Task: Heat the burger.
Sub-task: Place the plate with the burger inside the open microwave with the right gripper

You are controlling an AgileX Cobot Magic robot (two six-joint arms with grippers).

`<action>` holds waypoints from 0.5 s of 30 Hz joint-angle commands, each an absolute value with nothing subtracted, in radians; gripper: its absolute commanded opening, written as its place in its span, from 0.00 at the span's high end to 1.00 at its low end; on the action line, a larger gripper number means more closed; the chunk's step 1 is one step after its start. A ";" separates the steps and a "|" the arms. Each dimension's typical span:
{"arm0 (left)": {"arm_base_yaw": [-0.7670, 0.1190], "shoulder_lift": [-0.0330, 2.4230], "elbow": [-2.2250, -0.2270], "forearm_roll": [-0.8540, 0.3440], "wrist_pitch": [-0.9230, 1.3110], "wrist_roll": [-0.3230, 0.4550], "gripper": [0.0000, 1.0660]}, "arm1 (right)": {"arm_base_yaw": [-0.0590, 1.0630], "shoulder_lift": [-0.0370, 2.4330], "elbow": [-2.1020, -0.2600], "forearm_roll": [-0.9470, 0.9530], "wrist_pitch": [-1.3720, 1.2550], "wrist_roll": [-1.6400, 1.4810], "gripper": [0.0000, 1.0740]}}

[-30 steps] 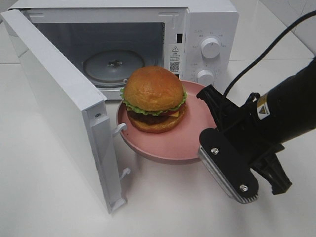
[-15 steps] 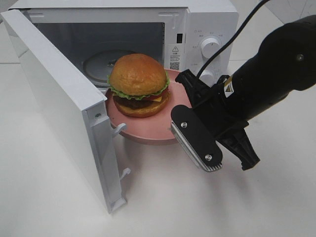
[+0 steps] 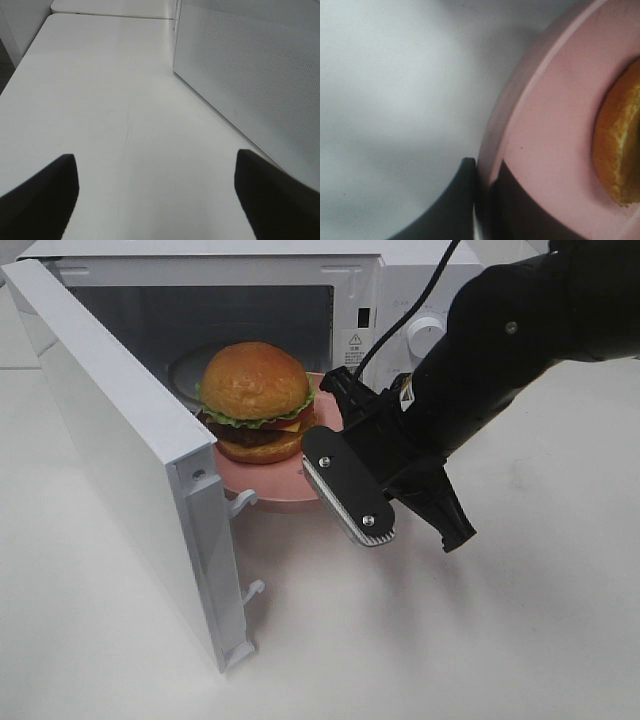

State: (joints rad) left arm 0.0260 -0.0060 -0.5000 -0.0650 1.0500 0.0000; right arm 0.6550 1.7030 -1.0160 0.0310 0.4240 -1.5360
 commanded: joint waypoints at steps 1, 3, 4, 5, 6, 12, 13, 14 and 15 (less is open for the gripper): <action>0.021 -0.030 -0.499 -0.074 1.036 0.000 0.27 | 0.658 1.713 -1.064 0.034 0.406 -1.533 1.00; 0.021 -0.030 -0.499 -0.074 1.036 0.000 0.27 | 0.658 1.731 -1.090 0.036 0.427 -1.533 1.00; 0.021 -0.030 -0.499 -0.074 1.036 0.000 0.27 | 0.658 1.740 -1.104 0.037 0.432 -1.533 1.00; 0.021 -0.030 -0.499 -0.074 1.036 0.000 0.27 | 0.658 1.759 -1.130 0.037 0.435 -1.533 1.00; 0.021 -0.030 -0.499 -0.074 1.036 0.000 0.27 | 0.658 1.759 -1.130 0.037 0.435 -1.533 1.00; 0.021 -0.030 -0.499 -0.074 1.036 0.000 0.27 | 0.658 1.818 -1.205 0.047 0.469 -1.533 1.00; 0.021 -0.030 -0.499 -0.074 1.036 0.000 0.27 | 0.658 1.839 -1.230 0.057 0.481 -1.534 1.00; 0.021 -0.030 -0.499 -0.074 1.036 0.000 0.27 | 0.658 1.847 -1.244 0.060 0.486 -1.534 1.00; 0.021 -0.030 -0.499 -0.074 1.036 0.000 0.27 | 0.658 1.847 -1.244 0.060 0.486 -1.534 1.00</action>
